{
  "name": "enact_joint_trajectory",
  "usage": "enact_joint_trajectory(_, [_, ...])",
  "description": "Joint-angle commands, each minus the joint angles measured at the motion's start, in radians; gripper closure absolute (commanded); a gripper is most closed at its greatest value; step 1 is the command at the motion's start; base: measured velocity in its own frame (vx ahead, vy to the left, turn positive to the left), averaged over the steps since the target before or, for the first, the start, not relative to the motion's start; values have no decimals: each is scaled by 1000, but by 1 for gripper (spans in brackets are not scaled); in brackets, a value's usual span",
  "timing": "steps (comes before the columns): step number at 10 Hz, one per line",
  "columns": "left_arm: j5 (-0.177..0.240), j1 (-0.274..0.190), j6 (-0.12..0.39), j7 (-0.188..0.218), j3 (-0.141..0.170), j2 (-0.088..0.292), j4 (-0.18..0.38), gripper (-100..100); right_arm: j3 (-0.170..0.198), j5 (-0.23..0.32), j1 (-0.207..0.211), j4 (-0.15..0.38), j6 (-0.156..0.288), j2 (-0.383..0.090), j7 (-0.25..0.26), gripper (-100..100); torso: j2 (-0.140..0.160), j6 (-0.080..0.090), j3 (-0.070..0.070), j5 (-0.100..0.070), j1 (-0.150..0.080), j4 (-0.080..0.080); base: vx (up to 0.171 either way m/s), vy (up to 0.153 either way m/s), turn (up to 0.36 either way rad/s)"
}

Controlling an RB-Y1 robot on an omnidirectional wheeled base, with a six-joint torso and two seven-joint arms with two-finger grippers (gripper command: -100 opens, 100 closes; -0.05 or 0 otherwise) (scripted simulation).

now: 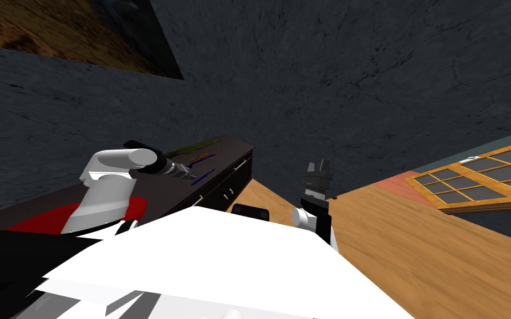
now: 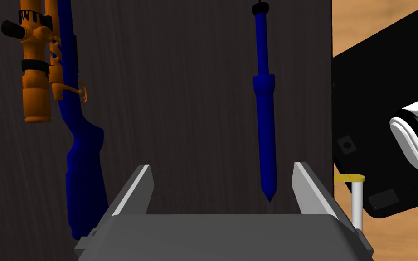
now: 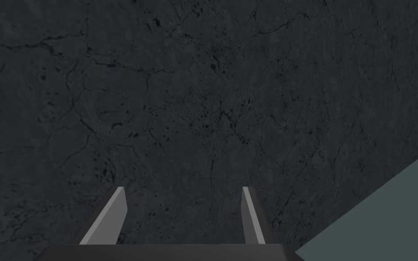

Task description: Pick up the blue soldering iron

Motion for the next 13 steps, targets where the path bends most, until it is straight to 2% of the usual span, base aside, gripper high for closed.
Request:
enact_joint_trajectory(1, [31,18,2,-23,9,-13,24,-100,0,0,0,0,0,0,0,0,0,0,0,0,0,0,-30,44,77])
enact_joint_trajectory(6, [79,111,36,-89,47,8,93,-100,0,0,0,0,0,0,0,0,-9,0,-5,-3,-13,-2,60,-75,49])
enact_joint_trajectory(7, [74,98,33,-79,41,7,85,-100,0,0,0,0,0,0,0,0,-9,0,-5,-3,-12,-2,23,-29,11])
enact_joint_trajectory(8, [75,100,35,-81,42,7,87,0,0,0,0,0,0,0,0,0,-8,0,-4,-2,-9,-2,4,-6,-1])
enact_joint_trajectory(9, [56,95,4,-98,27,-3,113,-100,0,0,0,0,0,0,0,0,-6,0,-4,-2,-7,-1,-3,-18,-25])
enact_joint_trajectory(11, [37,91,-26,-114,12,-12,139,-100,0,0,0,0,0,0,0,0,-5,0,-3,-2,-8,-1,-9,-24,-20])
enact_joint_trajectory(12, [44,90,-12,-107,17,-7,133,-100,0,0,0,0,0,0,0,0,-5,0,-3,-2,-8,-1,-4,-10,-4])
enact_joint_trajectory(13, [43,89,-17,-110,16,-7,135,100,0,0,0,0,0,0,0,0,-5,0,-3,-2,-7,-1,0,0,0])
